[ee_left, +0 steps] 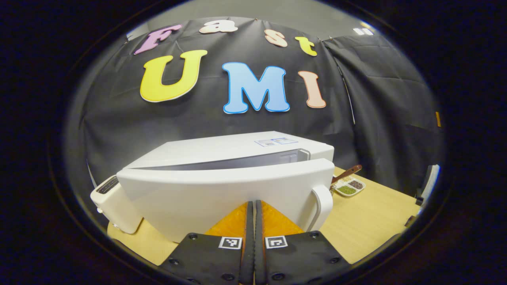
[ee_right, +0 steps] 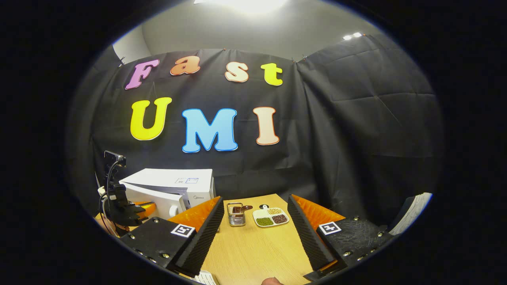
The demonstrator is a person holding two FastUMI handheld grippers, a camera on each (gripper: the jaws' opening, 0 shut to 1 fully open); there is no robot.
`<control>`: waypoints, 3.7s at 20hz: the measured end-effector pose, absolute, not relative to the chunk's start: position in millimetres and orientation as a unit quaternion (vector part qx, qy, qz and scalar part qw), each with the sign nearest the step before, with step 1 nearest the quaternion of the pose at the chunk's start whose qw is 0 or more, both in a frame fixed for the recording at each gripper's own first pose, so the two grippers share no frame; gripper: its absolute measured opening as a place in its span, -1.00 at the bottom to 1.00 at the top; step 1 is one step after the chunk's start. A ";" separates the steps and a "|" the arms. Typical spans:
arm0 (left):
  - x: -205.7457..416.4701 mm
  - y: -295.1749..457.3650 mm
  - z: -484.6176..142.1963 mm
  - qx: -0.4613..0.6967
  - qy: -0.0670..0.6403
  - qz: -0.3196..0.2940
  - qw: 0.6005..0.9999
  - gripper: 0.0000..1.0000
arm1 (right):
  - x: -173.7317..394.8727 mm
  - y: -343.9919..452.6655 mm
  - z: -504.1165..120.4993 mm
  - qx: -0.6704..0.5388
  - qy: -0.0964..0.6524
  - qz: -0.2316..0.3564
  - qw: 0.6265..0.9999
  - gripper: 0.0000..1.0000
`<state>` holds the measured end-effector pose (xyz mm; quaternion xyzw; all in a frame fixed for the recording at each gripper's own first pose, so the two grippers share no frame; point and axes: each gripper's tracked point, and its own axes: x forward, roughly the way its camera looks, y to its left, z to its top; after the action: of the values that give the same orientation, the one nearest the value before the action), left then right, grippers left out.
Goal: Open the microwave oven with the left hand, put the food in, and close the microwave oven.
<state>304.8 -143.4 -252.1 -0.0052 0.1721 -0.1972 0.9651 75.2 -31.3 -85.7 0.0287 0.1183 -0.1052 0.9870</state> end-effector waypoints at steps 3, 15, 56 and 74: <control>317.1 -141.5 -253.6 -0.010 0.172 -0.195 0.966 -0.85 | 76.8 -31.1 -88.4 0.026 0.122 -0.112 0.986 0.96; 342.4 -132.6 -258.4 -0.019 0.154 -0.174 0.972 -0.85 | 78.8 -15.8 -106.8 0.026 0.146 -0.112 0.983 0.96; 70.6 -74.0 -39.1 -0.018 0.055 -0.045 0.997 -0.85 | 8.4 -29.0 -43.9 0.062 0.057 0.094 0.992 0.94; 2.8 -10.1 -21.6 0.002 0.025 -0.027 0.999 0.84 | -2.5 31.7 -28.4 0.046 0.036 0.104 0.993 0.96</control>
<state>2.8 -10.1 -21.6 0.0021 0.0245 -0.0267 0.9993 -2.5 31.7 -28.4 0.0460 0.0358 0.1040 0.9929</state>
